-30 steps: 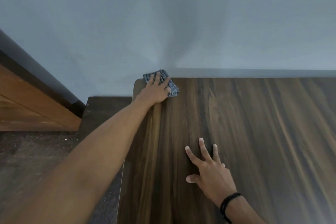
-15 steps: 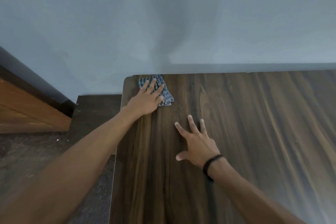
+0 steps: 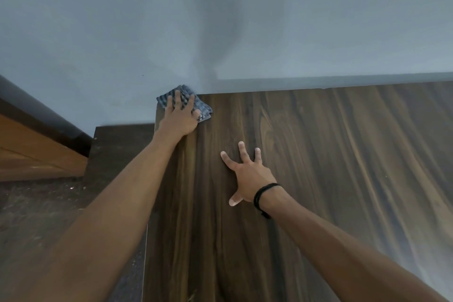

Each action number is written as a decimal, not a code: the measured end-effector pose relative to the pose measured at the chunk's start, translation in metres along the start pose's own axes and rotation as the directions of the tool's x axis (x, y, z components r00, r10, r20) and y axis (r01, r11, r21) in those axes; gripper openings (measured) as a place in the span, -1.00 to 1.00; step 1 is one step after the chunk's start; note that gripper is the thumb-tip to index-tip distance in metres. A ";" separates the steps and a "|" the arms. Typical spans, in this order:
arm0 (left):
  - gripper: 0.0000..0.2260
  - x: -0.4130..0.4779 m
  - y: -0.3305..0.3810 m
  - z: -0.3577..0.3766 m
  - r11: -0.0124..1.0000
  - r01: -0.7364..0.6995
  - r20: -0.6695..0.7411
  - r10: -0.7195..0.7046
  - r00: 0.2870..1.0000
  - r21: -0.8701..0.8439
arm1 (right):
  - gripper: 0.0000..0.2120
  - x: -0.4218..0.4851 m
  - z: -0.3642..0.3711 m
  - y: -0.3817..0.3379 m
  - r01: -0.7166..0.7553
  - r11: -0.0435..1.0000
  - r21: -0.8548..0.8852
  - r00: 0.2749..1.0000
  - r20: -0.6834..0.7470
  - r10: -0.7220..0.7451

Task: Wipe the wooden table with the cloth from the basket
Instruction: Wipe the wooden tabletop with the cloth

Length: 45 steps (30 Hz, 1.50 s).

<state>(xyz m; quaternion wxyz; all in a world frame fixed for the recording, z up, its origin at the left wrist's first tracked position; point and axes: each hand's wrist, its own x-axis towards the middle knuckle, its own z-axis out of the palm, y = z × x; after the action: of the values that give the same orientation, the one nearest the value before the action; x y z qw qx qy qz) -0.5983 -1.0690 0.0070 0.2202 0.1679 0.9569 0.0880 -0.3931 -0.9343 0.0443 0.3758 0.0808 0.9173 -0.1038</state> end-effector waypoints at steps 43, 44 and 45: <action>-0.47 -0.254 -0.039 0.116 0.999 -0.036 0.018 0.035 0.999 0.039 | 0.23 0.000 0.006 0.002 0.031 0.998 -0.052 0.993 -0.111 -0.036; -0.46 -0.251 -0.040 0.119 0.998 -0.036 0.029 0.034 0.999 0.058 | 0.23 0.000 0.006 0.001 0.028 0.998 -0.059 0.993 -0.115 -0.035; -0.40 -0.235 -0.041 0.116 0.993 -0.033 0.046 0.028 0.999 0.110 | 0.22 0.000 0.006 0.000 0.026 0.998 -0.065 0.992 -0.119 -0.033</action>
<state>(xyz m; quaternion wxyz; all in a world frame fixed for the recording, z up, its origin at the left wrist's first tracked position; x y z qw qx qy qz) -0.3581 -1.1808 -0.0139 0.2303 0.1966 0.9524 0.0343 -0.3892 -0.9356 0.0400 0.3206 0.0613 0.9422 -0.0752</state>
